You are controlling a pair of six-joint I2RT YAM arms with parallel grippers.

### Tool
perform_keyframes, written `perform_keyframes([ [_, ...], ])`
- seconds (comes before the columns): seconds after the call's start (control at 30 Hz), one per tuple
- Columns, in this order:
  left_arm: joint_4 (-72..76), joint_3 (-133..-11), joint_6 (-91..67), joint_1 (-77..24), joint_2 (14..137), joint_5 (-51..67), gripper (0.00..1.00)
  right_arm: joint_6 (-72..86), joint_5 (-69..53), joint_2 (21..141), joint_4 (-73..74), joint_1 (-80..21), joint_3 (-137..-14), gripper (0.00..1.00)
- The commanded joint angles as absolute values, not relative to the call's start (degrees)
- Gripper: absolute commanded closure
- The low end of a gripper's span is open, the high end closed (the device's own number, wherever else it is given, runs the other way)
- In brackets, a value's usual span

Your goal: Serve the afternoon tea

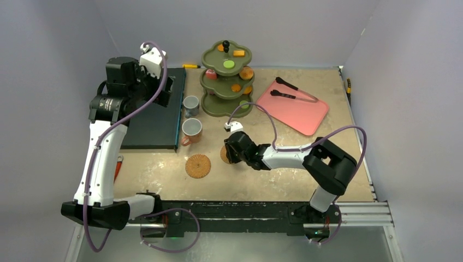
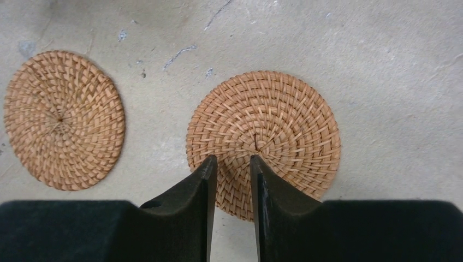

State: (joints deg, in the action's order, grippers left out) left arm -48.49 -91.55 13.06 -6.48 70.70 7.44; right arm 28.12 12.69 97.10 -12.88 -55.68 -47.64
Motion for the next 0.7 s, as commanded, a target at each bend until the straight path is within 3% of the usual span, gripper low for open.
perform_keyframes([
  [0.0,-47.1,-90.6,13.3,-6.1,69.1,8.9,0.01,23.0,17.0,96.2,-10.3,-55.0,-51.3,0.68],
  [0.07,-47.2,-90.4,13.3,-6.1,69.1,9.0,0.01,21.6,19.7,94.2,-10.2,-54.9,-53.5,0.64],
  [0.3,-44.7,-85.1,12.2,-6.1,68.8,9.6,0.01,24.7,26.5,93.3,-5.9,-60.6,-66.5,0.35],
  [0.43,-41.8,-79.9,12.5,-6.1,70.6,10.7,0.02,27.5,31.6,97.9,-0.6,-64.8,-73.3,0.32],
  [0.67,-37.0,-74.2,14.6,-6.1,78.2,21.3,0.24,32.2,33.5,88.0,-3.9,-65.2,-62.5,0.33],
])
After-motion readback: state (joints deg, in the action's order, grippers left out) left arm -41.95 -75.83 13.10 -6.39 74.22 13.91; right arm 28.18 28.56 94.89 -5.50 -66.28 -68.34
